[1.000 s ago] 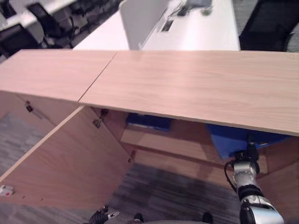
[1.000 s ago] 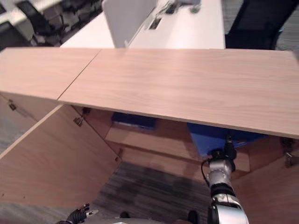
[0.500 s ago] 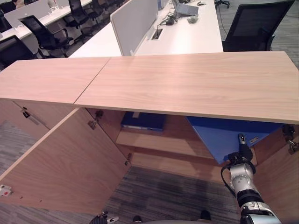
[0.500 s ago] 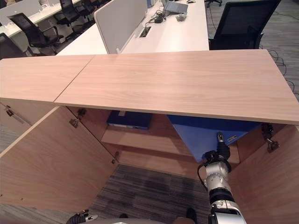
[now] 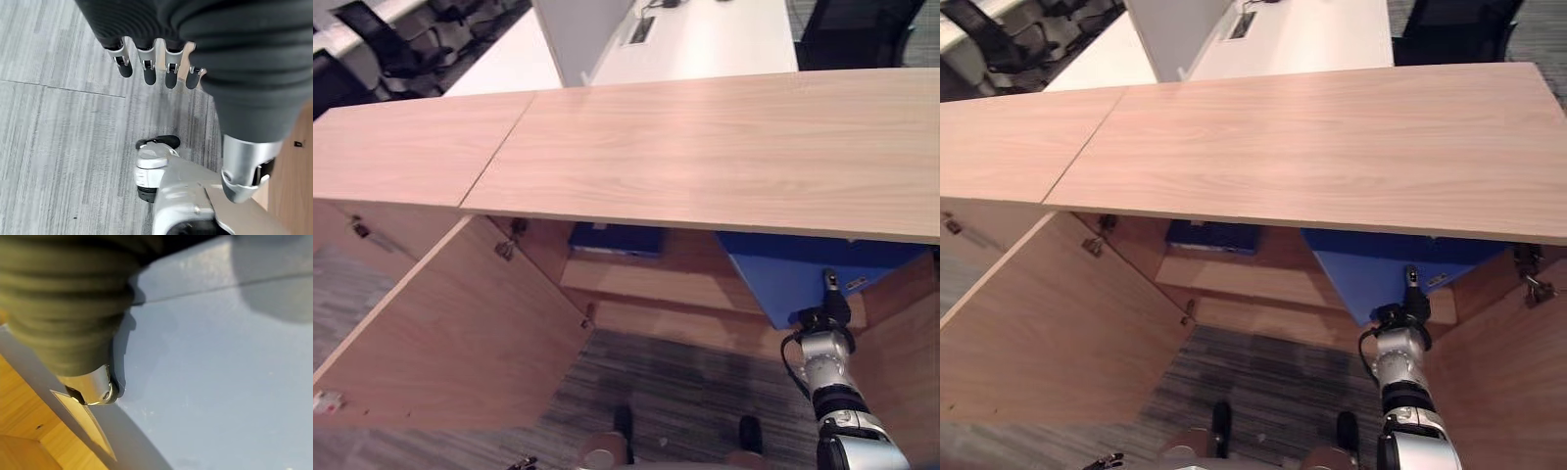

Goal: Put the empty folder in the office cabinet

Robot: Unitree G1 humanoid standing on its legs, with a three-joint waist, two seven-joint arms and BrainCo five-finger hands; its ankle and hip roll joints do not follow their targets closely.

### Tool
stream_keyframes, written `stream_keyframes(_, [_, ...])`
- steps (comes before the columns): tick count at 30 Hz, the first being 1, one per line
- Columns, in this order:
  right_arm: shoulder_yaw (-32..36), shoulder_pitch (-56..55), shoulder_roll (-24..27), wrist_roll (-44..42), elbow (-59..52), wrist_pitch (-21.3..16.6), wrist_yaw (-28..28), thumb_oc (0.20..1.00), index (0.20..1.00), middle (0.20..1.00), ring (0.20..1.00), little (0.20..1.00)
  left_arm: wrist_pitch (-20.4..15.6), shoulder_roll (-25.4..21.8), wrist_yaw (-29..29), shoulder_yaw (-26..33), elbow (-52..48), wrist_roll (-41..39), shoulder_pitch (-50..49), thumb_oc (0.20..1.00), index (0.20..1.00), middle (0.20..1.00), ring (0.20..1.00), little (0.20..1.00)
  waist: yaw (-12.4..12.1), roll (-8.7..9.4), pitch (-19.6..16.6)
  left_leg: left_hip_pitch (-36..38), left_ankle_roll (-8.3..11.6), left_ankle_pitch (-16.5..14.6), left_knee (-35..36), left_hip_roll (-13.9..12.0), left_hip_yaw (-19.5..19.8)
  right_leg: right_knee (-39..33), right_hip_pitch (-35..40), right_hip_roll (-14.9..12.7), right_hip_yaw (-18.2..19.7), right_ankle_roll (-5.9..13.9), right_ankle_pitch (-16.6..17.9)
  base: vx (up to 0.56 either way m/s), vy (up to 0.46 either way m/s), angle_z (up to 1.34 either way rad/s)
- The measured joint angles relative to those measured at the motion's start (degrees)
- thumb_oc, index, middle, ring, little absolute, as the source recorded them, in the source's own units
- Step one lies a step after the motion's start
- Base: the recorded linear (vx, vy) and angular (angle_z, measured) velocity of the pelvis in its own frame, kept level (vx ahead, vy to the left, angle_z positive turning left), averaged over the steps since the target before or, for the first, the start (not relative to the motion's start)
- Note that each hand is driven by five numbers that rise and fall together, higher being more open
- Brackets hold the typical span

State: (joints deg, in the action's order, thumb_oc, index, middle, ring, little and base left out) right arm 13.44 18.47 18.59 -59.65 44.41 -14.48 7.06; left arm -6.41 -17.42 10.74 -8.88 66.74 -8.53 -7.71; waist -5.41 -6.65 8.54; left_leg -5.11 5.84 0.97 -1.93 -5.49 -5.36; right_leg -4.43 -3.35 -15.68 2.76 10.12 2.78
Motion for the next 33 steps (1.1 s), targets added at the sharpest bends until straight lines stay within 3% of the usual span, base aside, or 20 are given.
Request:
stream_keyframes(2, [0.61,-0.06,-0.92,-0.5,0.12,-0.11,0.81,0.2,0.2,0.2,0.2,0.2,-0.32,-1.06,-0.35,-0.26,-1.9,0.02,0.55,1.0,1.0,1.0,1.0,1.0,0.07,1.19,-0.23,0.74,-0.05,0.97,1.6,0.86,-0.5,4.06,-1.24,0.56,-1.22,0.34,-0.17,0.15,0.205,0.12])
stream_keyframes(4, [0.67,1.41,-1.25,-0.52,0.19,-0.27,1.06,0.2,0.2,0.2,0.2,0.2,-0.36,-1.07,-0.25,-1.18,-2.66,0.02,2.7,1.0,1.0,1.0,1.0,1.0,-0.18,1.82,-0.35,0.03,-0.97,0.22,0.66,2.28,-0.69,4.89,-2.04,-0.75,-1.3,1.22,0.13,0.1,0.179,0.0])
stream_keyframes(7, [0.29,3.78,-1.71,-0.54,0.14,-0.28,1.74,0.2,0.2,0.2,0.2,0.2,-0.57,-0.98,-0.3,-2.38,-4.34,-0.01,3.52,1.0,1.0,1.0,1.0,1.0,-0.14,1.24,-0.31,0.13,-1.35,0.0,0.63,2.36,-2.16,8.68,-4.9,-0.81,-1.36,0.22,0.86,0.02,0.137,-0.26])
stream_keyframes(8, [-0.23,5.52,-2.74,-0.75,0.16,-0.48,1.94,0.2,0.2,0.2,0.2,0.2,-0.58,-1.14,-0.9,-2.47,-5.98,-0.55,4.12,1.0,1.0,1.0,1.0,1.0,-0.41,1.4,-0.04,-0.06,-1.94,-0.51,-0.29,2.12,-4.49,11.31,-7.37,-0.85,-2.91,-1.38,2.3,0.08,0.085,-0.45])
stream_keyframes(10, [-1.08,6.35,-2.96,-1.22,0.3,-0.51,1.88,0.2,0.2,0.2,0.2,0.2,-0.69,-1.13,-1.15,-2.39,-6.22,-1.37,4.83,1.0,1.0,1.0,1.0,1.0,-0.24,1.31,-0.03,-0.09,-2.93,-1.54,-0.36,2.32,-5.59,11.79,-8.46,-0.59,-4.2,-2.8,4.19,0.1,0.066,-0.41])
stream_keyframes(12, [-1.71,5.84,-3.02,-1.48,0.52,-0.47,1.94,0.2,0.2,0.2,0.2,0.2,-0.79,-1.49,-1.41,-1.99,-6.87,-2.44,5.34,1.0,1.0,1.0,1.0,1.0,-0.1,1.4,0.11,1.15,-3.48,-1.53,0.9,2.48,-6.03,12.05,-8.66,-0.57,-5.41,-2.2,6.03,0.18,0.021,-0.24])
stream_keyframes(14, [-1.77,5.05,-3.07,-2.34,0.48,-0.48,1.91,0.2,0.2,0.2,0.2,0.2,-0.75,-2.06,-1.4,-1.22,-8.53,-2.93,4.12,1.0,1.0,1.0,1.0,1.0,-0.1,1.44,0.1,2.84,-3.35,-0.4,4.07,2.13,-5.45,13.03,-8.86,2.56,-4.28,0.7,1.19,0.15,-0.037,-0.06])
stream_keyframes(15, [-1.56,4.84,-3.05,-2.4,0.45,-0.55,1.92,0.2,0.2,0.2,0.2,0.2,-0.86,-2.37,-1.38,-1.01,-8.55,-3.1,3.69,1.0,1.0,1.0,1.0,1.0,0.02,1.44,0.15,3.12,-3.44,0.06,5.08,2.08,-5.02,13.09,-9.06,4.15,-3.64,0.64,-0.27,0.13,-0.081,0.14])
stream_keyframes(16, [-1.1,4.8,-2.87,-2.54,0.45,-0.89,1.97,0.2,0.2,0.2,0.2,0.2,-1.02,-2.88,-1.33,-1.02,-8.35,-3.74,3.4,1.0,1.0,1.0,1.0,1.0,0.0,2.03,0.32,3.54,-3.03,1.15,6.91,2.31,-4.89,10.47,-8.98,6.32,-4.17,-1.49,-2.2,0.18,-0.143,0.1])
stream_keyframes(18, [-0.34,4.71,-1.61,-4.4,0.2,-2.65,2.88,0.2,0.2,0.2,0.2,0.2,1.12,-1.58,-2.74,-3.73,-11.05,-4.62,3.36,1.0,1.0,1.0,1.0,1.0,1.02,-0.42,1.66,3.2,-2.33,1.37,6.89,1.01,-3.25,6.62,-5.91,8.16,-5.08,-2.38,0.02,0.23,-0.218,0.43])
stream_keyframes(19, [-1.91,6.49,0.83,-6.82,1.72,-4.25,4.46,0.2,0.2,0.2,0.2,0.2,-0.17,-0.25,-3.2,-9.94,-14.07,-6.05,7.96,1.0,1.0,1.0,1.0,1.0,2.09,-3.66,3.93,2.88,-2.59,2.36,6.96,-0.28,0.81,19.73,-12.15,8.69,-5.85,0.51,-5.37,0.22,-0.219,0.59])
stream_keyframes(20, [-2.3,7.69,1.17,-6.78,3.27,-3.98,4.51,0.2,0.2,0.2,0.2,0.2,-1.18,0.85,-3.36,-9.2,-12.86,-6.41,10.1,1.0,1.0,1.0,1.0,1.0,2.36,-3.6,4.41,2.83,-2.55,2.37,6.86,-0.77,0.67,22.92,-15.3,9.19,-5.22,1.51,-8.05,0.18,-0.175,0.63])
stream_keyframes(21, [-3.79,9.69,1.34,-6.75,6.46,-2.55,5.09,0.2,0.2,0.2,0.2,0.2,-2.09,1.24,-4.04,-6.64,-12.07,-6.85,11.39,1.0,1.0,1.0,1.0,1.0,3.83,-2.23,4.68,2.14,-1.63,2.28,6.75,-0.68,1.6,18.22,-17.9,10.42,-2.49,0.55,-7.32,0.12,-0.111,0.34])
stream_keyframes(22, [-4.77,9.45,1.73,-6.62,7.07,-1.94,4.98,0.2,0.2,0.2,0.2,0.2,-2.36,0.98,-4.05,-6.64,-12.01,-6.85,11.4,1.0,1.0,1.0,1.0,1.0,4.48,-1.16,4.7,2.56,-1.12,2.6,6.92,0.35,2.33,16.6,-17.57,10.1,-2.3,-0.88,-3.06,0.09,-0.076,0.59])
stream_keyframes(23, [-5.07,9.12,2.78,-6.49,7.62,-0.95,4.83,0.2,0.2,0.2,0.2,0.2,-2.3,1.54,-3.74,-7.11,-11.88,-6.79,10.36,1.0,1.0,1.0,1.0,1.0,4.71,-2.21,4.47,3.27,-0.79,1.97,7.01,-0.39,3.08,15.77,-16.33,10.6,-3.5,-4.07,-0.64,0.15,-0.141,0.33])
stream_keyframes(24, [-5.35,9.27,2.83,-6.48,7.51,-0.92,4.6,0.2,0.2,0.2,0.2,0.2,-2.29,1.63,-3.6,-7.14,-11.95,-6.78,9.53,1.0,1.0,1.0,1.0,1.0,4.42,-2.5,4.49,3.28,-0.44,1.73,6.88,-0.84,2.85,15.15,-16.05,11.15,-3.6,-4.05,-0.59,0.17,-0.168,0.08])
stream_keyframes(25, [-6.15,9.42,3.16,-6.44,7.38,-0.99,4.06,0.2,0.2,0.2,0.2,0.2,-2.08,1.76,-3.41,-6.88,-11.48,-6.79,7.5,1.0,1.0,1.0,1.0,1.0,4.23,-5.49,3.96,3.5,-0.11,0.59,5.61,-2.52,2.58,15.61,-15.6,12.16,-5.22,-4.84,-1.4,0.24,-0.25,-0.1])
stream_keyframes(26, [-6.06,8.92,3.39,-6.38,7.35,-0.97,3.94,0.2,0.2,0.2,0.2,0.2,-2.06,1.66,-3.46,-6.81,-10.97,-6.81,6.83,1.0,1.0,1.0,1.0,1.0,4.13,-5.84,3.83,3.61,1.36,0.63,5.2,-2.48,2.62,15.99,-15.64,12.12,-5.26,-5.37,-1.92,0.14,-0.15,0.03])
stream_keyframes(30, [-5.89,8.66,5.42,-5.59,7.18,-0.35,4.12,0.2,0.2,0.2,0.2,0.2,-1.08,1.62,-3.35,-6.81,-10.86,-6.9,3.34,1.0,1.0,1.0,1.0,1.0,3.14,-8.18,2.62,1.77,0.67,-0.16,1.12,-2.97,2.24,17.13,-15.56,12.7,-6.59,-7.07,-3.75,0.12,-0.179,0.1])
stream_keyframes(33, [-5.65,8.61,5.2,-5.56,7.03,-0.49,4.12,0.2,0.2,0.2,0.2,0.2,-0.89,1.57,-3.25,-6.83,-10.7,-6.94,3.4,1.0,1.0,1.0,1.0,1.0,2.65,-6.87,2.96,-0.15,1.92,0.47,-4.13,-2.54,2.59,18.73,-15.56,11.77,-7.25,-7.32,-5.55,0.09,-0.194,0.1])
